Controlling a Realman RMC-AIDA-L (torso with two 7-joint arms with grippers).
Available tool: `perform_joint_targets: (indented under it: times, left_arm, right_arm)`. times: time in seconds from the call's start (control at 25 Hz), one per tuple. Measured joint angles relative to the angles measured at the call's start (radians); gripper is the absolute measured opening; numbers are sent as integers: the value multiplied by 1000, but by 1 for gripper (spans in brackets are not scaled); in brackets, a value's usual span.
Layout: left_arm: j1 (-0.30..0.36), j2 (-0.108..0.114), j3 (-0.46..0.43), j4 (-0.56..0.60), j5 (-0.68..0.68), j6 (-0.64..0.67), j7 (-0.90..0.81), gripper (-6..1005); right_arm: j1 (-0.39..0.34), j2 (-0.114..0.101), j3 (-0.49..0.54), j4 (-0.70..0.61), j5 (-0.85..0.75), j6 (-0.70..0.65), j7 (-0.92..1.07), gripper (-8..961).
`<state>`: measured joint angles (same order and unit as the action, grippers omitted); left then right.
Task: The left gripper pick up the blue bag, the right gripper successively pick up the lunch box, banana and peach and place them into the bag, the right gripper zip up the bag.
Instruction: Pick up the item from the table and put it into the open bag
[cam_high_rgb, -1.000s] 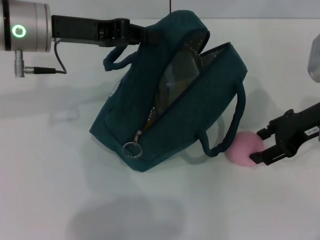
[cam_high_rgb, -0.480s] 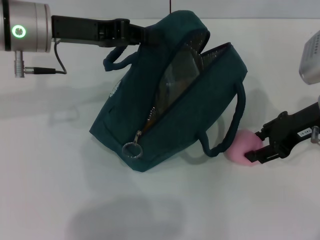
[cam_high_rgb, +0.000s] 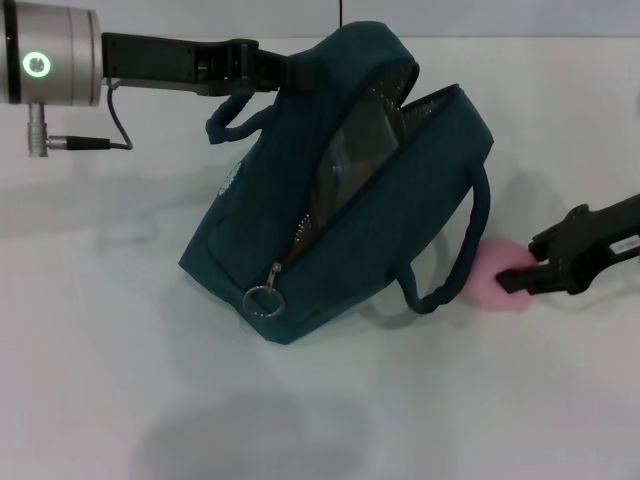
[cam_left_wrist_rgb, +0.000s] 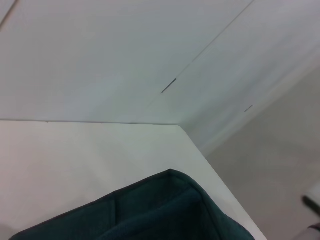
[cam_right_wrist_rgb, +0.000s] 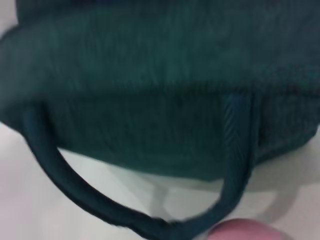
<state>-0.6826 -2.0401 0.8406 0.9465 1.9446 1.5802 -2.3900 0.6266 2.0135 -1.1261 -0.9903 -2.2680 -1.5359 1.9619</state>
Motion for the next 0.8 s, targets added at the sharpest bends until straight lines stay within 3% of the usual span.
perform_joint_targets:
  times: [0.16, 0.24, 0.4, 0.52, 0.64, 0.8]
  left_arm:
    - [-2, -1, 0, 0, -1, 0, -1, 93]
    - [-2, -3, 0, 3, -1, -1, -1, 93]
    - [-3, -6, 0, 4, -2, -1, -2, 94]
    - [-4, -7, 0, 5, -3, -1, -2, 94]
    - [-4, -9, 0, 5, -3, -1, -4, 94]
    - [-5, -12, 1, 3, -3, 1, -3, 94]
  right_arm:
    - [-5, -16, 213, 7, 37, -194, -6, 303]
    - [-7, -33, 307, 16, 55, -330, -6, 284]
    - [5, -93, 382, 100, 165, -547, -7, 249]
    - [26, -130, 366, 181, 285, -605, -10, 227]
    - [31, -128, 362, 199, 356, -605, -38, 174]
    - [42, -92, 369, 196, 468, -601, -98, 141]
